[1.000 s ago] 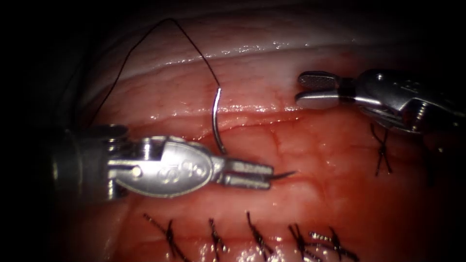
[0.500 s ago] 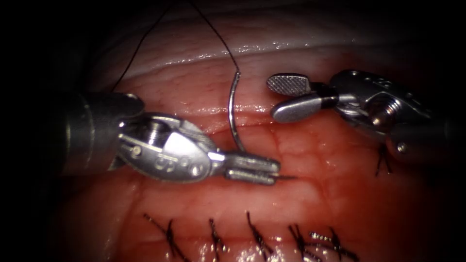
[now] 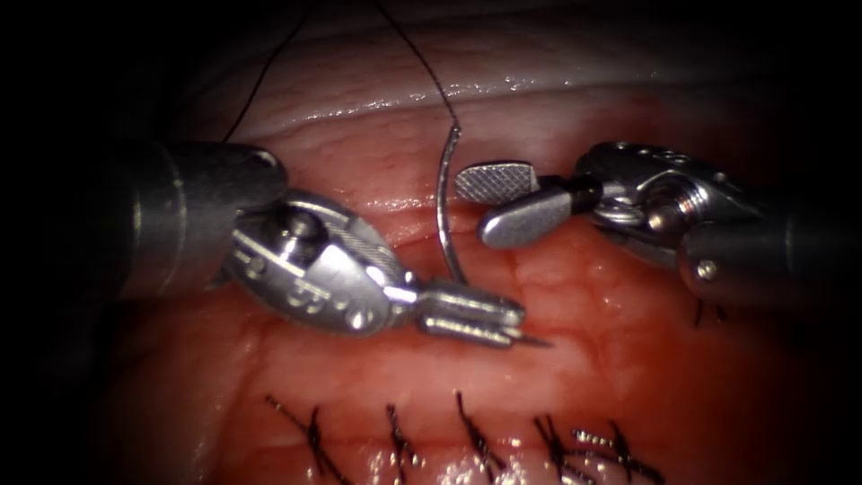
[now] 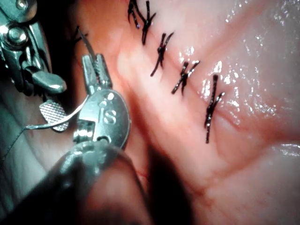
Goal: Wound Closure
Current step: Pass the needle to the right hand, then throw the needle through the skin above the incision
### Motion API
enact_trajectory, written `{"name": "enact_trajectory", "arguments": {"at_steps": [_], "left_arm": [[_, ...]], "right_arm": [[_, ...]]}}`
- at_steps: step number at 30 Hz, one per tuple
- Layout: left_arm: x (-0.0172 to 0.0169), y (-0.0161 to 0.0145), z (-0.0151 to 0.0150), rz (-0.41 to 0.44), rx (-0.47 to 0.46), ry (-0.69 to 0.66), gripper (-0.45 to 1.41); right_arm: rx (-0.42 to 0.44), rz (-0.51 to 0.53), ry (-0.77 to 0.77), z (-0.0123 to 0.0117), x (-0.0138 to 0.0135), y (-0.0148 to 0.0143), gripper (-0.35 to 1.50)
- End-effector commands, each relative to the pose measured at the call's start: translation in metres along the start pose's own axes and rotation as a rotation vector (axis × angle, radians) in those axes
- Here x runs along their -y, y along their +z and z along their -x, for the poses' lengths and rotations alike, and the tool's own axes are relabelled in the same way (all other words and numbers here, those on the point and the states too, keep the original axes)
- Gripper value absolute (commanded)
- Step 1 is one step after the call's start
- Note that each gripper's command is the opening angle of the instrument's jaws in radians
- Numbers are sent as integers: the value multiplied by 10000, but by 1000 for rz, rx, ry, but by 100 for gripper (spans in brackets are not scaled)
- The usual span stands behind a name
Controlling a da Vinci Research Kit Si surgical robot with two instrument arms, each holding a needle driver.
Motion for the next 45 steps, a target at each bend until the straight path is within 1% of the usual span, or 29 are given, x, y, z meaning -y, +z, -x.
{"name": "enact_trajectory", "arguments": {"at_steps": [1,10,12,14,15,16,17,18,23,24,26,27,30,32,35,39,45], "left_arm": [[0,7,5,0,-2,2,-45],[0,15,-8,8,-35,31,-45],[1,15,-10,8,-38,31,-45],[1,16,-11,8,-41,31,-45],[1,16,-11,8,-42,31,-45],[1,16,-12,9,-42,31,-45],[2,16,-12,9,-43,32,-45],[2,16,-12,9,-44,32,-45],[2,16,-14,13,-72,34,-43],[2,16,-14,14,-74,28,5],[3,16,-15,12,-79,12,54],[3,16,-15,4,-82,-5,66],[8,15,-15,-40,-36,-44,83],[10,13,-15,-65,-3,-53,88],[11,13,-18,-95,54,-72,93],[11,14,-21,-146,106,-94,93],[7,9,-22,-178,142,-125,89]], "right_arm": [[3,-13,1,2,-4,11,100],[-1,-24,15,10,-5,26,98],[2,-31,20,12,-5,29,95],[7,-42,20,14,-5,30,85],[10,-47,25,15,-5,31,70],[11,-49,25,16,-5,31,40],[11,-49,24,17,-5,32,-2],[11,-49,23,17,-5,32,-35],[4,-37,25,15,-7,32,-35],[-2,-25,26,14,-7,32,-35],[-7,3,29,12,-7,32,-35],[-10,14,30,12,-7,32,-35],[-24,54,34,8,-6,31,-35],[-36,103,37,6,-5,29,-35],[-55,214,39,0,-4,25,-35],[-88,282,79,-4,-2,20,-35],[-135,355,168,-8,-2,13,-35]]}}
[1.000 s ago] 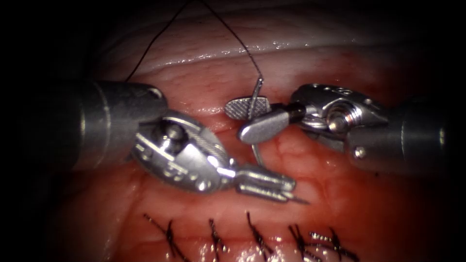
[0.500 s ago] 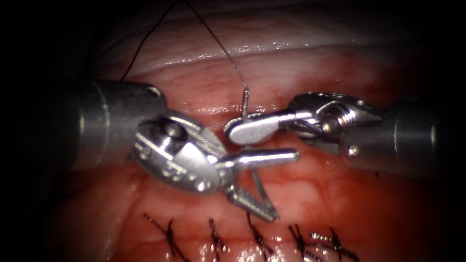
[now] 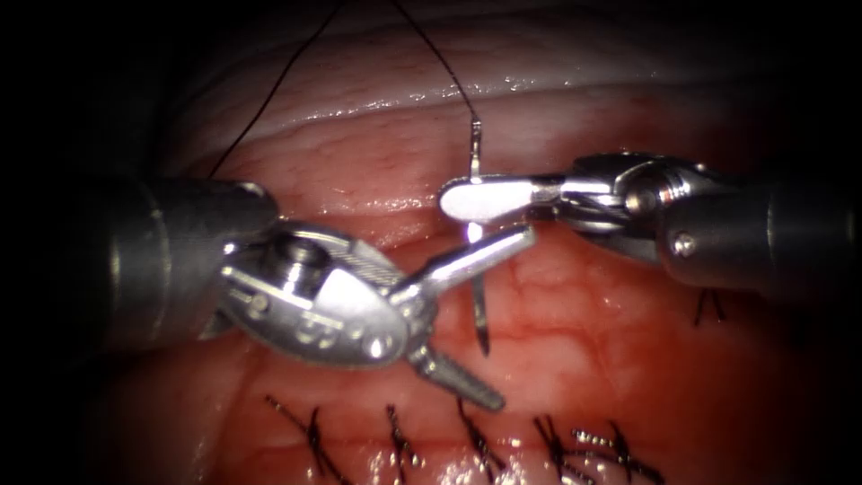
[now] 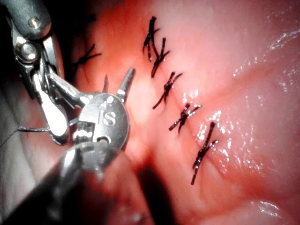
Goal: Wound Closure
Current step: Throw the needle through the skin above the incision
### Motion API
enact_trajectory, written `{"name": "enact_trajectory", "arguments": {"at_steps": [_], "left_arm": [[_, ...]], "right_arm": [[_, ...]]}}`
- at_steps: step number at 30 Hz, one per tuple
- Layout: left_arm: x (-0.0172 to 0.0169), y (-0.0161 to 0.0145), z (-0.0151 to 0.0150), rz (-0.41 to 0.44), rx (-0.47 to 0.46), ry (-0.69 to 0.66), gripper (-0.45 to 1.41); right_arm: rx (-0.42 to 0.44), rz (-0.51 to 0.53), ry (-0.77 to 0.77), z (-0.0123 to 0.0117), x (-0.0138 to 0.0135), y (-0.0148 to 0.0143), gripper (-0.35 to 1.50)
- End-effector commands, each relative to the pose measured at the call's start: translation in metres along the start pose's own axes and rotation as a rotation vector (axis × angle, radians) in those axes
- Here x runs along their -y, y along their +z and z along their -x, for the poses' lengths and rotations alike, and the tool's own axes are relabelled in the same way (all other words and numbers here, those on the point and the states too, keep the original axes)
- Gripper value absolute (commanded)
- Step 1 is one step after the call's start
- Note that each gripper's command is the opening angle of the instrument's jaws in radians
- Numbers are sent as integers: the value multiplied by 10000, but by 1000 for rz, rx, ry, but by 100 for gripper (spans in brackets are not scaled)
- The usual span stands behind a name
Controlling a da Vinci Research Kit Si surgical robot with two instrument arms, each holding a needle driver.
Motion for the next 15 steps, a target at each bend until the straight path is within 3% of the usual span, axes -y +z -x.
{"name": "enact_trajectory", "arguments": {"at_steps": [1,9,12,15], "left_arm": [[-1,4,5,-6,14,-3,88],[-8,-21,4,-37,56,-25,83],[-11,-40,4,-73,81,-41,81],[-16,-62,5,-124,97,-93,63]], "right_arm": [[-9,10,10,-1,-3,7,-35],[2,-6,7,-3,-6,9,-35],[1,-8,-85,-3,-11,11,-35],[20,-49,-191,-4,-17,12,-35]]}}
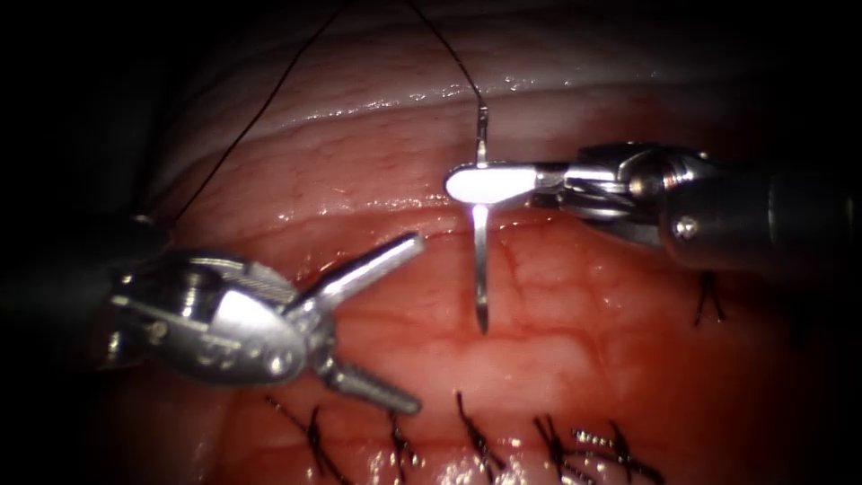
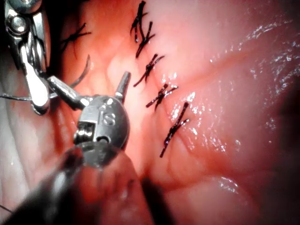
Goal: Wound Closure
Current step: Throw the needle through the skin above the incision
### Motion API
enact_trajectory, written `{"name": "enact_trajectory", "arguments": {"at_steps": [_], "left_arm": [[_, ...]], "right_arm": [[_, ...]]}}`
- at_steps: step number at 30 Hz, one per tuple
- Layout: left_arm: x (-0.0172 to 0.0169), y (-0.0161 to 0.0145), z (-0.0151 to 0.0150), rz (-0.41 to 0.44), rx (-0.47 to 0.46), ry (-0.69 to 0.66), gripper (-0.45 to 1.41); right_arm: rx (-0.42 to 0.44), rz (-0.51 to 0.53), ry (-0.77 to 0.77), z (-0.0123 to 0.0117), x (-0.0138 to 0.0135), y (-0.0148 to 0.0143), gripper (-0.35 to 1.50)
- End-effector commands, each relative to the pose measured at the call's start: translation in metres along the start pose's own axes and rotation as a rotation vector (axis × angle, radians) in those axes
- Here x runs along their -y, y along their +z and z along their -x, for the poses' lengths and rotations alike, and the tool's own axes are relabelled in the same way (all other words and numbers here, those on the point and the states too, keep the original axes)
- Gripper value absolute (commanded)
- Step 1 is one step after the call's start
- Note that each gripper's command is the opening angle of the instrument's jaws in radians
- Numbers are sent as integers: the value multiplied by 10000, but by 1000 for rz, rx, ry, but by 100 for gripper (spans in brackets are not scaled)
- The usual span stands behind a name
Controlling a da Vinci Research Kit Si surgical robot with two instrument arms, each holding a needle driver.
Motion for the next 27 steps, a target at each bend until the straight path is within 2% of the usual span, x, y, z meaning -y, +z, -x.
{"name": "enact_trajectory", "arguments": {"at_steps": [1,3,4,5,6,14,25,27], "left_arm": [[-1,1,5,-8,6,-13,59],[-2,-12,9,-49,21,-33,31],[-4,-17,10,-70,22,-45,11],[-7,-23,13,-102,26,-62,-20],[-10,-27,15,-120,32,-71,-36],[-43,-45,41,-202,109,-196,-45],[-64,-41,90,-255,159,-286,-45],[-66,-40,100,-255,179,-302,-38]], "right_arm": [[4,-12,-35,4,-7,8,-35],[6,-26,-61,4,-11,10,-35],[7,-29,-74,4,-12,11,-35],[2,-34,-80,4,-13,12,-35],[1,-42,-93,4,-14,13,-35],[-10,-103,-227,0,-19,47,-35],[37,-186,-492,1,-22,110,-35],[38,-204,-550,-2,-24,122,-35]]}}
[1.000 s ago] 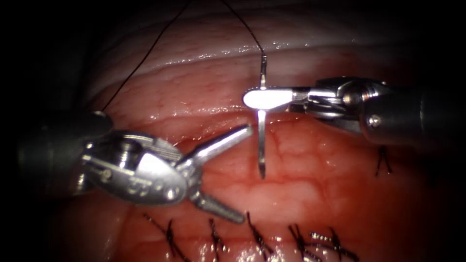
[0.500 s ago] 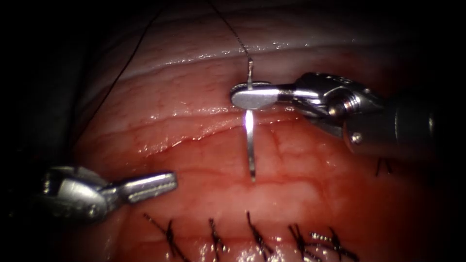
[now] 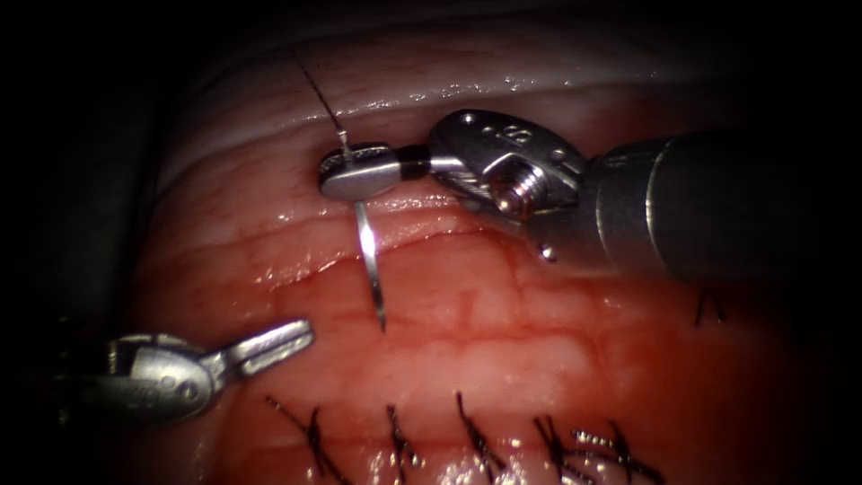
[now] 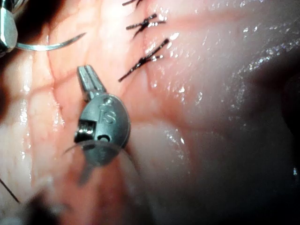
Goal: Wound Closure
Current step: Throw the needle through the skin above the incision
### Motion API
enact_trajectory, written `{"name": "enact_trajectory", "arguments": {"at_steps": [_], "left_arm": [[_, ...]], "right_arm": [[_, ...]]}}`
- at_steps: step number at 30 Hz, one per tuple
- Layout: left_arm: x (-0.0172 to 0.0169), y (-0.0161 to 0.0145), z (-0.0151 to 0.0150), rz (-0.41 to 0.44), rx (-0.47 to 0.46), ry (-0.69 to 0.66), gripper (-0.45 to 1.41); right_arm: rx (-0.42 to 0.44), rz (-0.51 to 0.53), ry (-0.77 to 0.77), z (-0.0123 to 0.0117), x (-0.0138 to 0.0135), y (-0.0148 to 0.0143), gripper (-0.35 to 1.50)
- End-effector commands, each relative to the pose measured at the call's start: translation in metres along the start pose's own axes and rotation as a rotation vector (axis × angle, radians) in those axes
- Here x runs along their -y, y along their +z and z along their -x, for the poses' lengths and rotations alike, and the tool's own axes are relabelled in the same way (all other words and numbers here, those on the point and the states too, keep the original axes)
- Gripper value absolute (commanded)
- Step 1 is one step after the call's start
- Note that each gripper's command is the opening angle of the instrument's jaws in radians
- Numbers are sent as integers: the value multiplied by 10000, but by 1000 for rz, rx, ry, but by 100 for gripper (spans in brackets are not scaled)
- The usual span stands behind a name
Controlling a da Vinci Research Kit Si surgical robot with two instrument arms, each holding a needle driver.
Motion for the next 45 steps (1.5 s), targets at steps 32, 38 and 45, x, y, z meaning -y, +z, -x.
{"name": "enact_trajectory", "arguments": {"at_steps": [32,38,45], "left_arm": [[-62,31,69,200,373,-18,-10],[-65,30,70,210,382,-21,-8],[-64,29,70,212,380,-40,-6]], "right_arm": [[-23,-130,-740,6,-58,69,-35],[-26,-128,-764,6,-58,71,-35],[-43,-132,-776,7,-53,72,-35]]}}
